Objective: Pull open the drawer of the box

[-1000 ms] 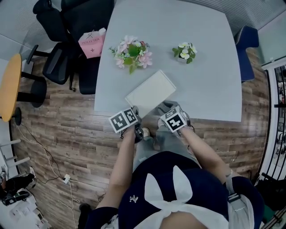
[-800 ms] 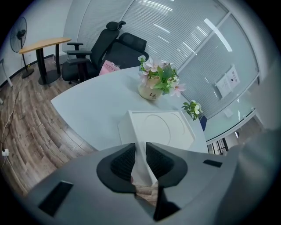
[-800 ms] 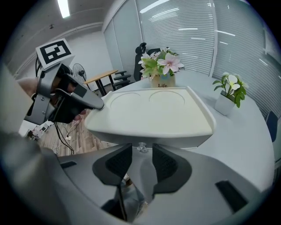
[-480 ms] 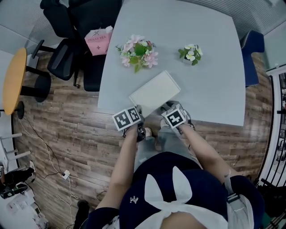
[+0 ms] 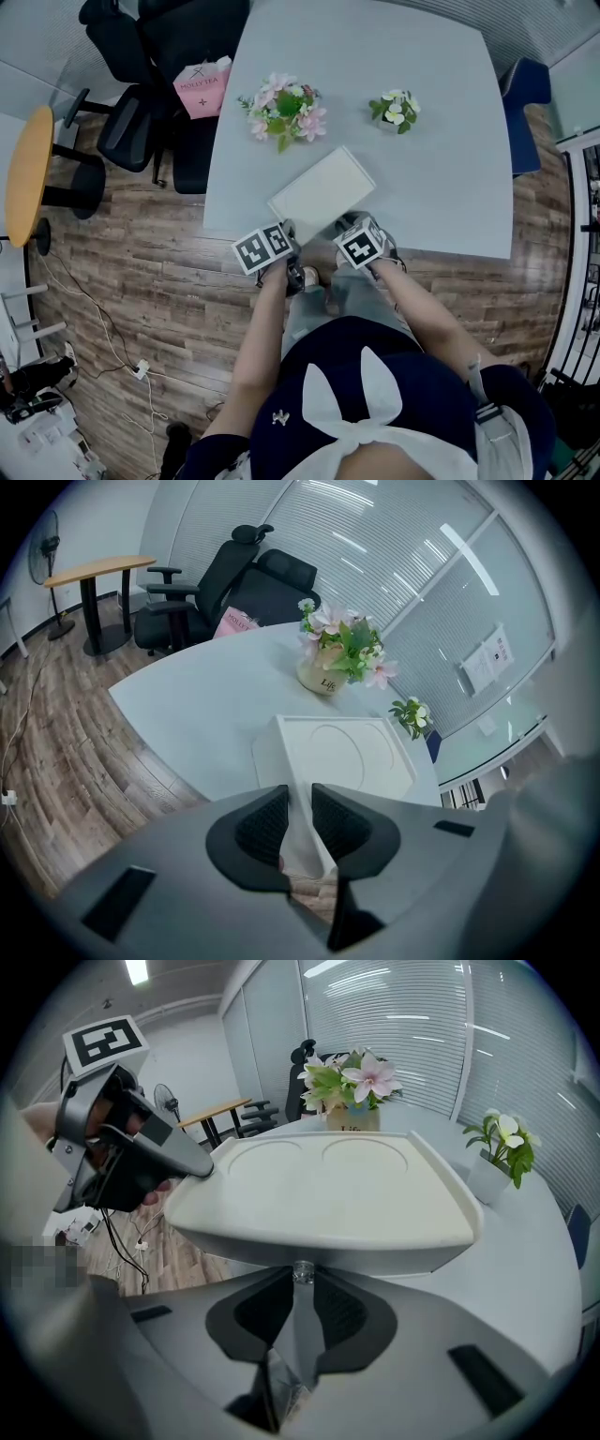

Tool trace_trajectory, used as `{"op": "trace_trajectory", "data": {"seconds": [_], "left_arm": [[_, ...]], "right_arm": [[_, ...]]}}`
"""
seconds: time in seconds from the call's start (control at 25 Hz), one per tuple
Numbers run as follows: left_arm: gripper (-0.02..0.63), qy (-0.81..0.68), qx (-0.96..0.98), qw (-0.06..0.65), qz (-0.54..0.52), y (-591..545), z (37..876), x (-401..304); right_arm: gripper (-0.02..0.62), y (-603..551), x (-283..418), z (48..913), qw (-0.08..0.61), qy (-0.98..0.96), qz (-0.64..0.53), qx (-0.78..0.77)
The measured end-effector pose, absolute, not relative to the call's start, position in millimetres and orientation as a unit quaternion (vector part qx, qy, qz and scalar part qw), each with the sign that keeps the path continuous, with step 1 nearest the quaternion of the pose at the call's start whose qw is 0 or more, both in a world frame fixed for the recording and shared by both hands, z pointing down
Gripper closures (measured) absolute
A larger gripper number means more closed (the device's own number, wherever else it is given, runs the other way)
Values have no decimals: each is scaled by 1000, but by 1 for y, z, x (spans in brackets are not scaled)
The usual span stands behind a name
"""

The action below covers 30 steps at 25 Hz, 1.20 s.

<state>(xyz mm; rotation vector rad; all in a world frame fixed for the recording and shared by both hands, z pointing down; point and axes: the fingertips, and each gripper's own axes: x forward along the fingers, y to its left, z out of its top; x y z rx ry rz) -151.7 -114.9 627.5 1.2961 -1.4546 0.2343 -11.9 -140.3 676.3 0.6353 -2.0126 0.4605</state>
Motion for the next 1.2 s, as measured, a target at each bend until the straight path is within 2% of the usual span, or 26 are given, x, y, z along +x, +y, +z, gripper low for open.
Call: {"op": "trace_trajectory", "data": {"seconds": [1.2], "left_arm": [[515,-617,553,552,91,-115,628,-152]], "right_arm": [[520,-133,-5,675,475,-819,176,270]]}}
